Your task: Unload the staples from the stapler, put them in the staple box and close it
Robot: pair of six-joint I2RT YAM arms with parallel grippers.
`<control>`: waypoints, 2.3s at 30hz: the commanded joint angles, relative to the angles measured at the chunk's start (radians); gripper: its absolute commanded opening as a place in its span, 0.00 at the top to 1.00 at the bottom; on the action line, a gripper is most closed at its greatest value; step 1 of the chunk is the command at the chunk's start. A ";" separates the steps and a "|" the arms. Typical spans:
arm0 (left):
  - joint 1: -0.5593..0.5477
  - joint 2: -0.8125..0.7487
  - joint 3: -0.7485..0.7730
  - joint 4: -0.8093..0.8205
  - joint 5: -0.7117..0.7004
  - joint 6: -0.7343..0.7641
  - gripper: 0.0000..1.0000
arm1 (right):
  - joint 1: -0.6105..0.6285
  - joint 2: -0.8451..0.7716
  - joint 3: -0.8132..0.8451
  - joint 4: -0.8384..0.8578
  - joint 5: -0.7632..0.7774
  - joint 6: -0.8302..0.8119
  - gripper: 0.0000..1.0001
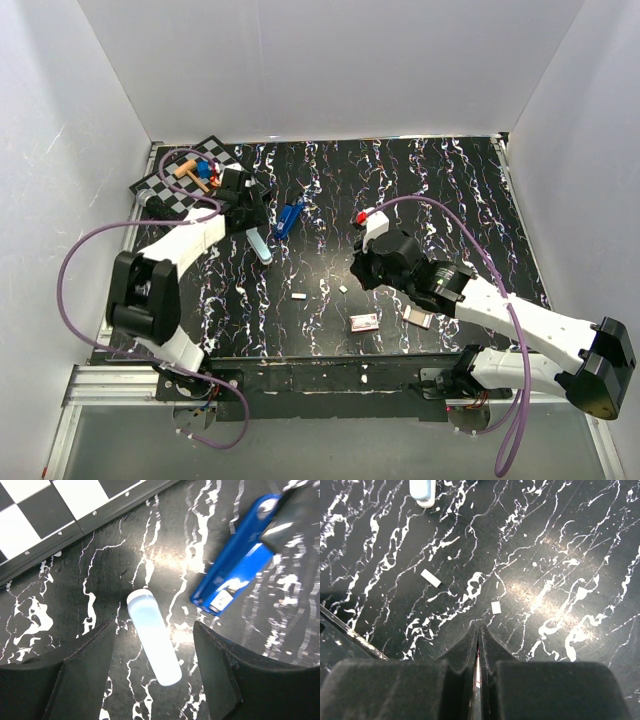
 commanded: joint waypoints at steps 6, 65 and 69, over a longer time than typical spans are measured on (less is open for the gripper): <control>-0.045 -0.315 -0.063 -0.016 0.129 -0.024 0.37 | -0.003 -0.028 0.076 -0.163 0.116 -0.015 0.70; -0.207 -0.495 -0.175 -0.071 0.486 0.125 0.36 | -0.433 0.012 -0.222 -0.587 -0.096 0.416 0.37; -0.206 -0.490 -0.175 -0.072 0.480 0.127 0.36 | -0.439 0.001 -0.219 -0.580 -0.093 0.399 0.37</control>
